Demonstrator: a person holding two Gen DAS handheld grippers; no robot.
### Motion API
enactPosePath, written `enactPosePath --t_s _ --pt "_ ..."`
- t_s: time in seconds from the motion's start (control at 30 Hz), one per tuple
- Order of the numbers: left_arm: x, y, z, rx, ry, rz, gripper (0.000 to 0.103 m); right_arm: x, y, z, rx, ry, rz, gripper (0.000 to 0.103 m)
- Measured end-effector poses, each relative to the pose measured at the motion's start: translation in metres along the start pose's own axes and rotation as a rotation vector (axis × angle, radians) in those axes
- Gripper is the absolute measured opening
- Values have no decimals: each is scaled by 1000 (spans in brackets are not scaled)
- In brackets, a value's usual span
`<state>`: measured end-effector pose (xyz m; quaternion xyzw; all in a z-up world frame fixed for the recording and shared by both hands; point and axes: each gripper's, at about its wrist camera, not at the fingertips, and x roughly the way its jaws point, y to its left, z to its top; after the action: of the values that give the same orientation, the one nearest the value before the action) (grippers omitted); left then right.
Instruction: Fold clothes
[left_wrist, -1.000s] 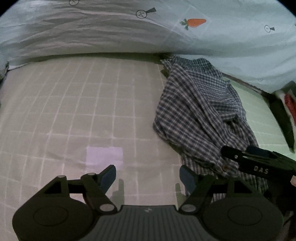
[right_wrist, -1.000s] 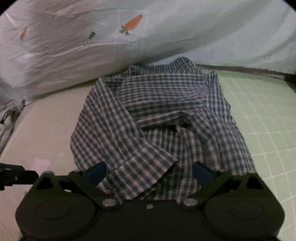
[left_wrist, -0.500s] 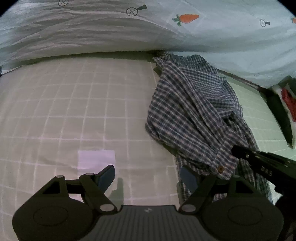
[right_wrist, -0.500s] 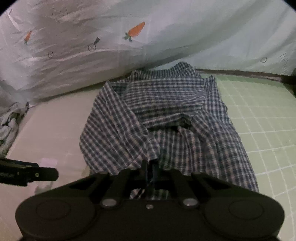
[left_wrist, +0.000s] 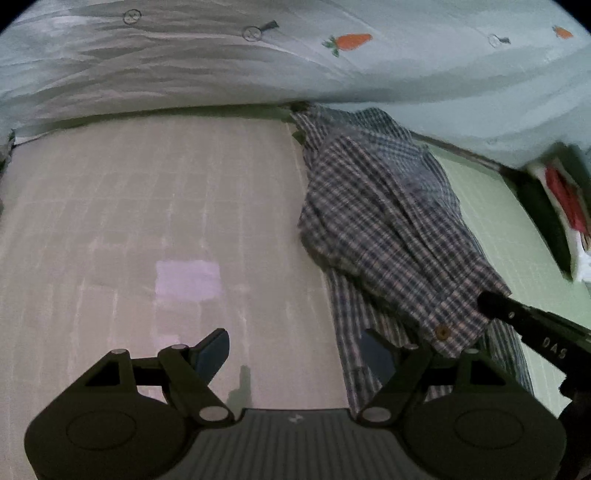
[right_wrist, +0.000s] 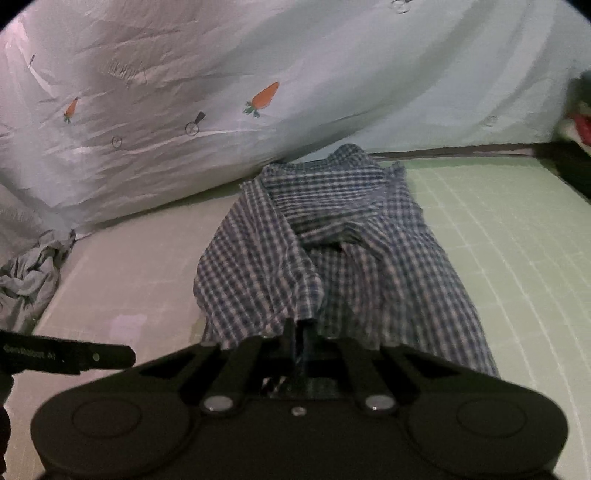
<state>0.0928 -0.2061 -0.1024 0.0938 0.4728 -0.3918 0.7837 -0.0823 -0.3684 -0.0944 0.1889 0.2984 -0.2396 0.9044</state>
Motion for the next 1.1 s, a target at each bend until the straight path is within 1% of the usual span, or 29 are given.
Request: enactPosePath --t_s 0.27,0.5,0.7,0.87,0.97,1.1 --pt "-9 -24 -35 42 34 -35 79 -55 -16 -38 48 -25 -43 3" --pt "-18 -49 -59 85 60 -64 79 -92 -34 -65 83 -13 -89 3" --pt "-19 -63 -76 98 89 -82 80 -106 -51 -89 139 21 -114 3" --pt "-20 -73 -92 116 109 -86 80 -106 -64 -105 170 66 -118 3" --pt "-23 -78 -98 104 109 -66 80 -103 -70 -105 162 89 -100 4" --pt "-29 -83 -103 47 90 -22 80 -100 -70 -102 97 130 -68 4"
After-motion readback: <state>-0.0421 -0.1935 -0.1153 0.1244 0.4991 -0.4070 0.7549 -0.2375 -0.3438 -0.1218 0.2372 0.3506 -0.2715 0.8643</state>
